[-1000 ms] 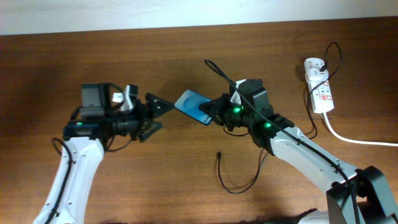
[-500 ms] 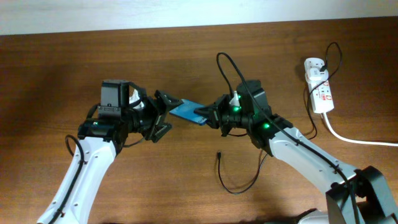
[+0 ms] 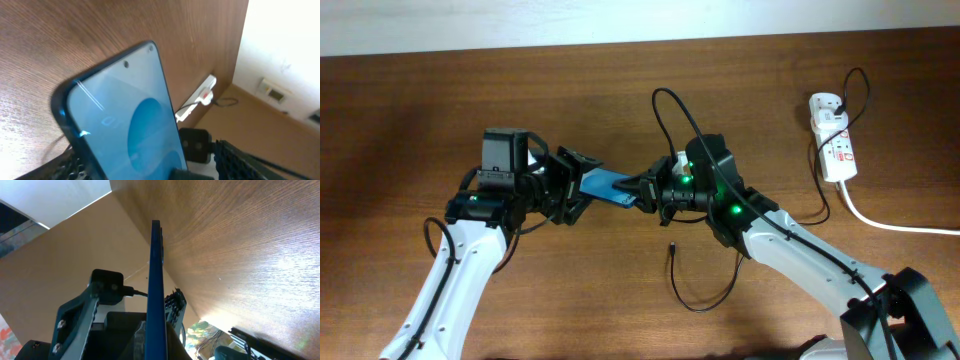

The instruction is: Plug charger to phone and switch on socket

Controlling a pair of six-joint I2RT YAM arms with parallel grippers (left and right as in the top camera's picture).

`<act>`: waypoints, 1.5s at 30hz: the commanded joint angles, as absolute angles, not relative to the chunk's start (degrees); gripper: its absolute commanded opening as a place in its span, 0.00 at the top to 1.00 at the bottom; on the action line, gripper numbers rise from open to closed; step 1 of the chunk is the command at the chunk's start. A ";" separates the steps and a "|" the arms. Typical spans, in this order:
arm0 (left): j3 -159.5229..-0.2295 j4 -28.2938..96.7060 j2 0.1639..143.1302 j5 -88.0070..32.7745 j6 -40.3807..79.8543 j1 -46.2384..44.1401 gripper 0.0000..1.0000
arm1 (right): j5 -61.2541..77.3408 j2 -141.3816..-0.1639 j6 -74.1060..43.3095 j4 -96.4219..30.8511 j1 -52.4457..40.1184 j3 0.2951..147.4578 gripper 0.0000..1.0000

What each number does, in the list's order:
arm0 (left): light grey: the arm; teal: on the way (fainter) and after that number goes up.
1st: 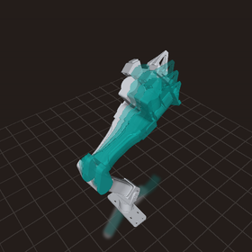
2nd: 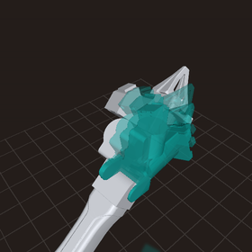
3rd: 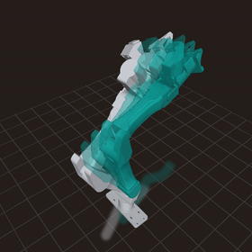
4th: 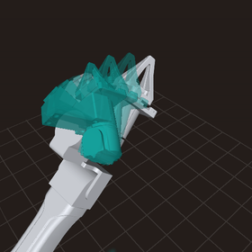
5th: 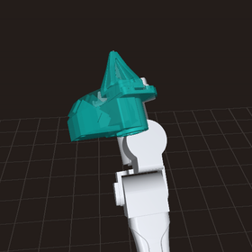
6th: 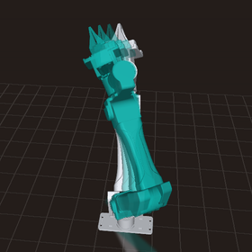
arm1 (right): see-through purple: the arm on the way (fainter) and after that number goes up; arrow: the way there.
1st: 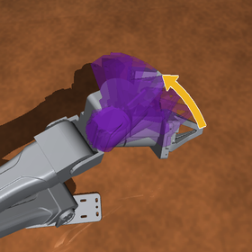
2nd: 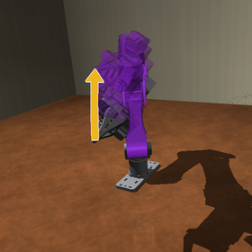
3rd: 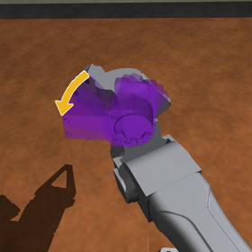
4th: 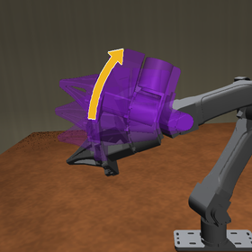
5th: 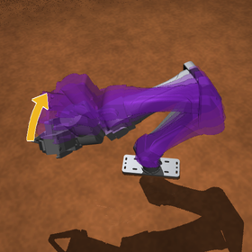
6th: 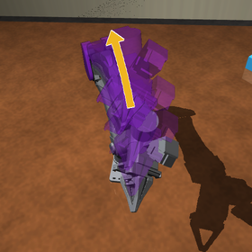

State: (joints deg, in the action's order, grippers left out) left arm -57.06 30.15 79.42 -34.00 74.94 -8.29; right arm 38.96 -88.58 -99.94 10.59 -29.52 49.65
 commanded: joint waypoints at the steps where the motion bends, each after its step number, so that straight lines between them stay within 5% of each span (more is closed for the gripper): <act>1: -56.93 30.00 79.18 -31.66 81.14 -8.49 0.28 | 40.53 -88.12 -100.18 11.40 -30.52 50.26 0.96; 24: -56.93 30.00 79.18 -38.76 81.38 -8.49 0.74 | 41.85 -88.14 -105.97 14.17 -32.36 50.26 0.96; 37: -56.93 29.98 79.18 -38.76 81.43 -8.49 0.87 | 42.59 -88.14 -107.02 14.39 -32.36 50.26 0.96; 45: -56.93 28.88 79.18 -38.79 81.41 -8.49 0.87 | 43.57 -88.12 -110.69 14.46 -34.30 50.26 0.96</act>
State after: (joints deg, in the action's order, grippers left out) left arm -56.73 29.47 79.42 -37.93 83.85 -7.90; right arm 37.41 -88.58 -112.79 14.11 -31.14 49.67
